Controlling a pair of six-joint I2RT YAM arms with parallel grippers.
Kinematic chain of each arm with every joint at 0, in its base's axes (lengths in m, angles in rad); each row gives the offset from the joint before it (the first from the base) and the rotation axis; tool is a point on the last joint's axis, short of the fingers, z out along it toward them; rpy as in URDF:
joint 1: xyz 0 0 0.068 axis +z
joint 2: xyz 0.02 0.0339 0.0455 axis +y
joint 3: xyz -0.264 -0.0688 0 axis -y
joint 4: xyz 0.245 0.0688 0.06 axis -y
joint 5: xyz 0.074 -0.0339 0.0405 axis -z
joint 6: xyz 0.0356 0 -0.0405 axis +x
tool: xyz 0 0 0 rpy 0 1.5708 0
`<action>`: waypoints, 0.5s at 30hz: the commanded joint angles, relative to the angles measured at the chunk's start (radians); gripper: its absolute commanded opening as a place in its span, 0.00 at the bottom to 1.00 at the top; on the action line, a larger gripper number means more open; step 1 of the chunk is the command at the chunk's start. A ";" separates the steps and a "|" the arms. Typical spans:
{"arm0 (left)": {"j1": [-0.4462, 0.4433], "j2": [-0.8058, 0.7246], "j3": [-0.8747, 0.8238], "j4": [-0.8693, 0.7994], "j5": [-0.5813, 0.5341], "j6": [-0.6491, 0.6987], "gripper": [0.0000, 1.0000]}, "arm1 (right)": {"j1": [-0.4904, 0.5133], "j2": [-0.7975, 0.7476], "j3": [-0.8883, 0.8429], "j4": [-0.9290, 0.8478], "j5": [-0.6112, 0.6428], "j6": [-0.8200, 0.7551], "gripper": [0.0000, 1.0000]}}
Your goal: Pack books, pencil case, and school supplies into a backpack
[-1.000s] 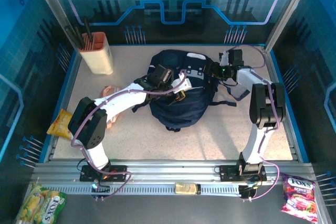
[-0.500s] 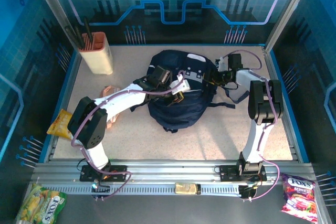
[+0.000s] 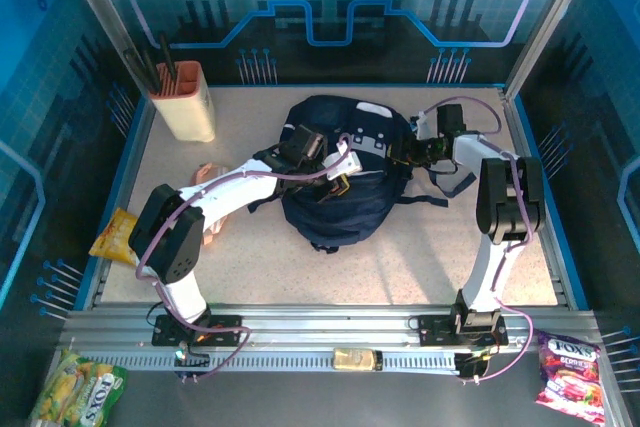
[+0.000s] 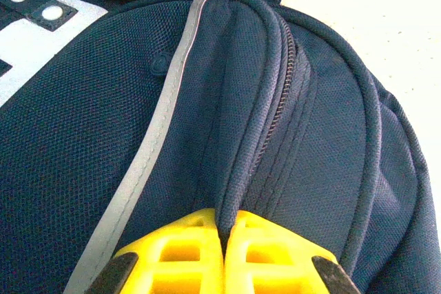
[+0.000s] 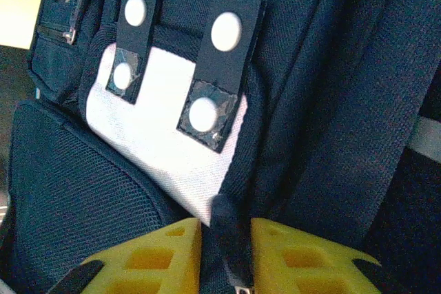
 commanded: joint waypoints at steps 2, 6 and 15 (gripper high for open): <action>0.012 -0.007 0.013 0.032 0.022 -0.019 0.00 | -0.007 -0.013 0.009 -0.090 0.014 -0.059 0.14; 0.012 -0.013 0.011 0.030 0.023 -0.019 0.00 | -0.007 0.004 0.033 -0.099 0.023 -0.069 0.13; 0.013 -0.014 0.013 0.025 0.034 -0.018 0.00 | 0.027 0.035 0.079 -0.192 0.063 -0.180 0.23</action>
